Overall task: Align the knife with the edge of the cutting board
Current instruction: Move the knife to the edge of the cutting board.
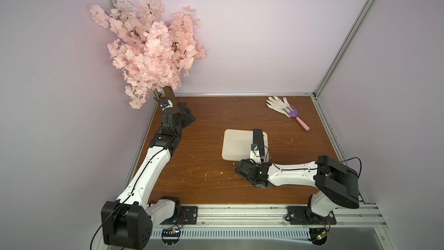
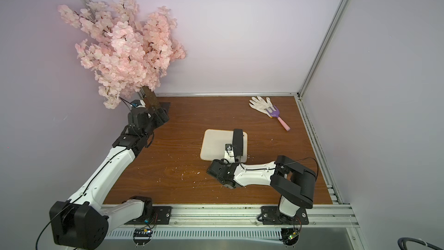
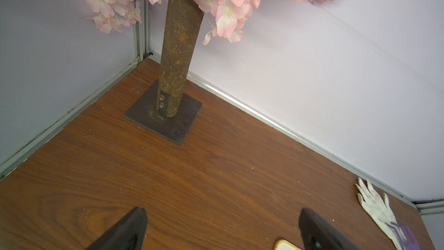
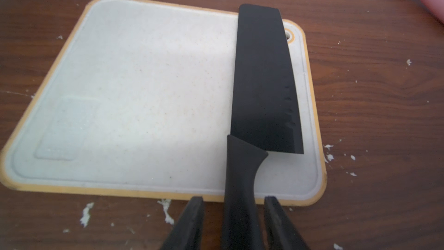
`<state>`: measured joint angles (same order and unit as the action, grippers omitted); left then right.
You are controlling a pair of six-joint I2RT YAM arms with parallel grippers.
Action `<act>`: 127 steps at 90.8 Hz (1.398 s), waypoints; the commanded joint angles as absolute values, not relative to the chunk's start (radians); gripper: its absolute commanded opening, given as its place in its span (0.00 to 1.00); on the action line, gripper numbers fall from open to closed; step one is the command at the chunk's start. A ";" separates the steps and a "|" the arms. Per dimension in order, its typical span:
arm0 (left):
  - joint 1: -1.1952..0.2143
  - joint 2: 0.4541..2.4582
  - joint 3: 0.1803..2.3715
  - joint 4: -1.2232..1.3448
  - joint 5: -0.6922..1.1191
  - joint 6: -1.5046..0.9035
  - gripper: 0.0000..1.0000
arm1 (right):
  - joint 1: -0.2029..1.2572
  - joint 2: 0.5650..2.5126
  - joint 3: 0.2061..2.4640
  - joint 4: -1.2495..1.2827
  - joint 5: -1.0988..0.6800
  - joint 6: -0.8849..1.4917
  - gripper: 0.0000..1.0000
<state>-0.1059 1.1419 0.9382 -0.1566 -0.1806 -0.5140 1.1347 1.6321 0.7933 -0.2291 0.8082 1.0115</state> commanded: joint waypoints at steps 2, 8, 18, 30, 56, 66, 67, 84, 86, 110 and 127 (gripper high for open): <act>-0.095 1.144 0.934 -0.170 -0.191 -0.495 1.00 | 1.125 1.582 0.771 -0.208 0.758 1.002 0.52; -0.095 1.146 0.933 -0.170 -0.192 -0.494 1.00 | 1.119 1.576 0.759 -0.204 0.741 1.004 0.53; -0.095 1.145 0.933 -0.170 -0.192 -0.494 1.00 | 1.100 1.562 0.719 -0.165 0.695 1.007 0.55; -0.095 1.146 0.933 -0.170 -0.193 -0.494 1.00 | 1.086 1.556 0.701 -0.135 0.649 1.013 0.59; -0.095 1.143 0.933 -0.172 -0.199 -0.493 1.00 | 1.085 1.591 0.686 -0.098 0.603 1.031 0.60; -0.095 1.143 0.933 -0.172 -0.200 -0.491 1.00 | 1.085 1.617 0.698 -0.094 0.600 1.033 0.60; -0.095 1.144 0.933 -0.172 -0.200 -0.491 1.00 | 1.085 1.621 0.700 -0.095 0.601 1.033 0.60; -0.095 1.144 0.934 -0.171 -0.200 -0.491 1.00 | 1.076 1.649 0.693 -0.096 0.611 1.042 0.57; -0.095 1.144 0.933 -0.171 -0.199 -0.491 1.00 | 1.075 1.649 0.690 -0.095 0.613 1.044 0.57; -0.095 1.144 0.933 -0.172 -0.201 -0.491 1.00 | 1.071 1.654 0.683 -0.080 0.619 1.049 0.42; -0.095 1.143 0.933 -0.172 -0.203 -0.490 1.00 | 1.093 1.649 0.704 -0.114 0.652 1.067 0.32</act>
<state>-0.1059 1.1419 0.9382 -0.1566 -0.1883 -0.5102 1.0798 1.6299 0.6956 -0.0734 0.6464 1.0325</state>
